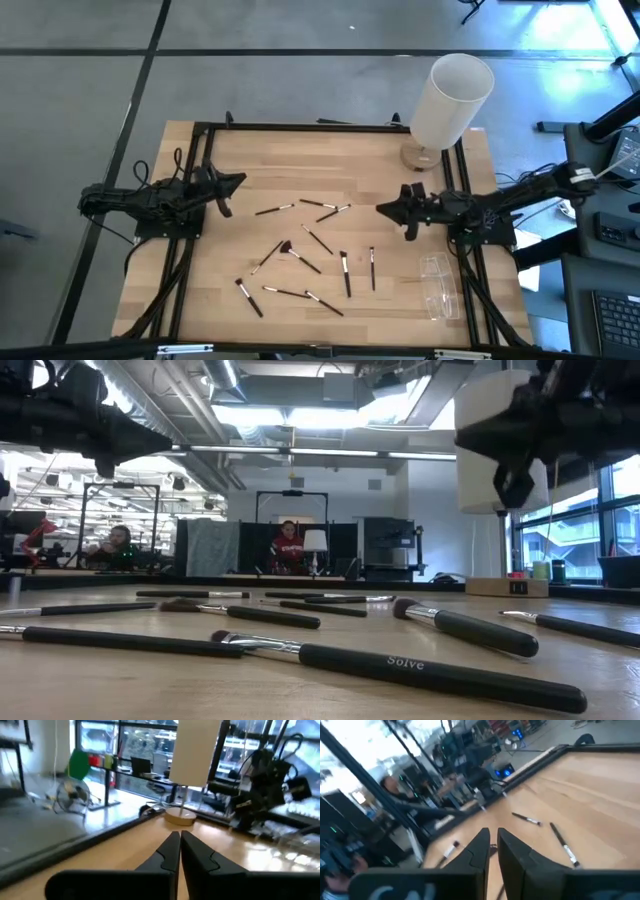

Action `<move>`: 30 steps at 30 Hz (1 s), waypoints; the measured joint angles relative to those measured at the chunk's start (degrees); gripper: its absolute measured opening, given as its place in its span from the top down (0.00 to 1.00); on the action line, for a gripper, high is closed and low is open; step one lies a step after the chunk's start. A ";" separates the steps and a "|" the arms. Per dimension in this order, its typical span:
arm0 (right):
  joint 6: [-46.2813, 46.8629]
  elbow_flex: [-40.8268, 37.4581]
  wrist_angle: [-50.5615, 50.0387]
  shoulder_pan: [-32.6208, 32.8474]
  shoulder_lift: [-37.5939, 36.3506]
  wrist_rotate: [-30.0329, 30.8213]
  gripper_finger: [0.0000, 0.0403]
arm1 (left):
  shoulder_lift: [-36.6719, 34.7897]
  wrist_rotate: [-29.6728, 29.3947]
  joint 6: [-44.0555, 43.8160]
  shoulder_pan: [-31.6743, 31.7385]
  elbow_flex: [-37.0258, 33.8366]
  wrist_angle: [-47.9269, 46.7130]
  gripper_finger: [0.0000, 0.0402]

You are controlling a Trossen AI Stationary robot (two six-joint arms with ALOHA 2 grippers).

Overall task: Put items in baskets/containers
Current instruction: Put the foundation brush into the left section of the transparent organizer

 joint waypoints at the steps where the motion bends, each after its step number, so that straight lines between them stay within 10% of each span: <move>1: -1.60 1.71 -2.39 0.00 0.98 0.00 0.91 | 0.00 -0.55 -0.16 0.02 0.00 -0.02 0.97; 18: -22.63 25.06 -14.40 -7.90 26.07 13.34 0.91 | -0.02 -20.90 19.89 0.04 0.13 5.18 0.97; 30: -20.15 48.52 -59.15 -9.43 23.88 18.64 0.91 | 9.41 -7.92 15.15 0.96 0.13 8.18 0.98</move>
